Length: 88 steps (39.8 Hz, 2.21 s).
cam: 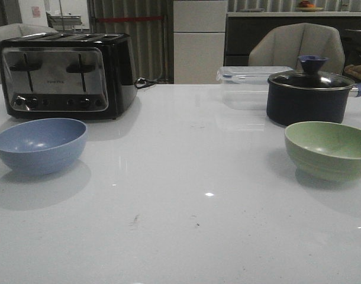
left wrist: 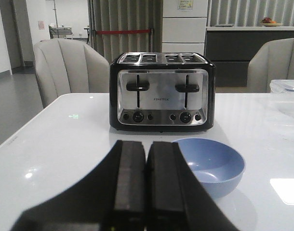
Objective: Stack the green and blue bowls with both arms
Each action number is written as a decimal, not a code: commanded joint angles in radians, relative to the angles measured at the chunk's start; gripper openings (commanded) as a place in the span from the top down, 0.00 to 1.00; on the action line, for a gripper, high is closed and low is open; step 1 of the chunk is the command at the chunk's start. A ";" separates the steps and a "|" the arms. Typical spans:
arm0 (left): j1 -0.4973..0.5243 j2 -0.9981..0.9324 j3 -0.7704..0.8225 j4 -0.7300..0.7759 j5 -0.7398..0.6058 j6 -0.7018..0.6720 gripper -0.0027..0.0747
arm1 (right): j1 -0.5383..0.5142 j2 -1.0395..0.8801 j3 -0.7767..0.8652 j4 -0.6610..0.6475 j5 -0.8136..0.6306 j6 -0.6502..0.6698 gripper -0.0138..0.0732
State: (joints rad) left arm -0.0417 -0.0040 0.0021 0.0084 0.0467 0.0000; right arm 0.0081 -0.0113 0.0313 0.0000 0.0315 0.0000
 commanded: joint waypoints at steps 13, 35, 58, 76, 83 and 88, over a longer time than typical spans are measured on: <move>-0.005 -0.019 0.007 -0.008 -0.088 0.000 0.85 | -0.005 -0.018 -0.006 0.000 -0.097 0.000 0.77; -0.005 -0.019 -0.009 -0.008 -0.152 0.000 0.85 | -0.003 -0.018 -0.015 0.000 -0.085 0.000 0.77; -0.005 0.186 -0.608 -0.003 0.258 0.000 0.85 | -0.004 0.217 -0.613 0.000 0.340 0.000 0.77; -0.005 0.489 -0.725 -0.008 0.534 0.000 0.85 | -0.004 0.542 -0.698 0.000 0.509 0.000 0.77; -0.005 0.565 -0.708 -0.008 0.543 0.000 0.85 | -0.004 0.638 -0.675 0.000 0.524 0.000 0.77; -0.005 0.612 -0.708 -0.008 0.550 0.000 0.83 | -0.004 0.704 -0.675 0.000 0.543 0.000 0.71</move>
State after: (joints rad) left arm -0.0417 0.5773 -0.6784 0.0084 0.6656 0.0000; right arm 0.0081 0.6523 -0.6166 0.0000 0.6308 0.0000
